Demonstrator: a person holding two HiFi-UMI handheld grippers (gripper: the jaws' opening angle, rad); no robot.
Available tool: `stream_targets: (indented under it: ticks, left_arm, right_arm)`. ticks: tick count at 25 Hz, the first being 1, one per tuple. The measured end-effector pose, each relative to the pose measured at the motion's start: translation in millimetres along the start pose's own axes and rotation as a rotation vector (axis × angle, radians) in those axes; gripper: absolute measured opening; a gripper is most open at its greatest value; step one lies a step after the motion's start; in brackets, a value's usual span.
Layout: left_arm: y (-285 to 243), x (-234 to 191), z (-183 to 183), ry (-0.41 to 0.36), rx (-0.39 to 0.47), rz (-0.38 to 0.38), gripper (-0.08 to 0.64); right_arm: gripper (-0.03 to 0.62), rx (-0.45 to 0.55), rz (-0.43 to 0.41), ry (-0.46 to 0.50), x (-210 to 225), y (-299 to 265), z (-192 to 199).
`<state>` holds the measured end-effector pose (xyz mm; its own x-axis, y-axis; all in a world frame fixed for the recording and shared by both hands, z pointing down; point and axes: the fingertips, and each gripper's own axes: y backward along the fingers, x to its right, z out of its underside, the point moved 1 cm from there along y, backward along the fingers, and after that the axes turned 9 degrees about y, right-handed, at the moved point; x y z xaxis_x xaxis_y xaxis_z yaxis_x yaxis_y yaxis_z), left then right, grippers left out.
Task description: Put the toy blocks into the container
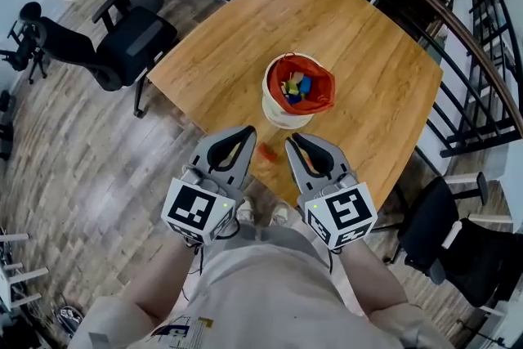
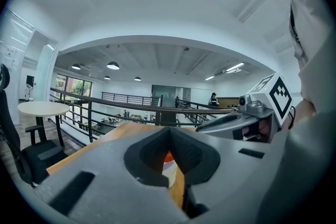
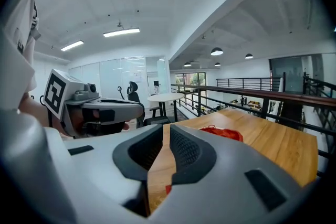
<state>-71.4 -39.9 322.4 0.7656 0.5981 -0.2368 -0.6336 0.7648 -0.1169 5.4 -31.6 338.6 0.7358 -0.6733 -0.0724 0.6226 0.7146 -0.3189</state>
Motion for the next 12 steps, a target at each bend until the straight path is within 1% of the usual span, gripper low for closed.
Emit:
stream_targets:
  ticks: [4, 5, 7, 12]
  left_arm:
    - [-3, -17, 14, 0.055, 0.008, -0.017, 0.012]
    - [-4, -21, 19, 0.065, 0.002, -0.024, 0.012]
    - [-5, -27, 28, 0.074, -0.015, -0.034, 0.012]
    - [-10, -42, 58, 0.084, -0.069, -0.052, 0.012]
  right_arm:
    - [0.034, -0.033, -0.007, -0.055, 1, -16, 16]
    - [0.044, -0.045, -0.012, -0.059, 0, -20, 20]
    - [0.114, -0.073, -0.022, -0.061, -1, -27, 27]
    - [0.137, -0.142, -0.038, -0.045, -6, -46, 51]
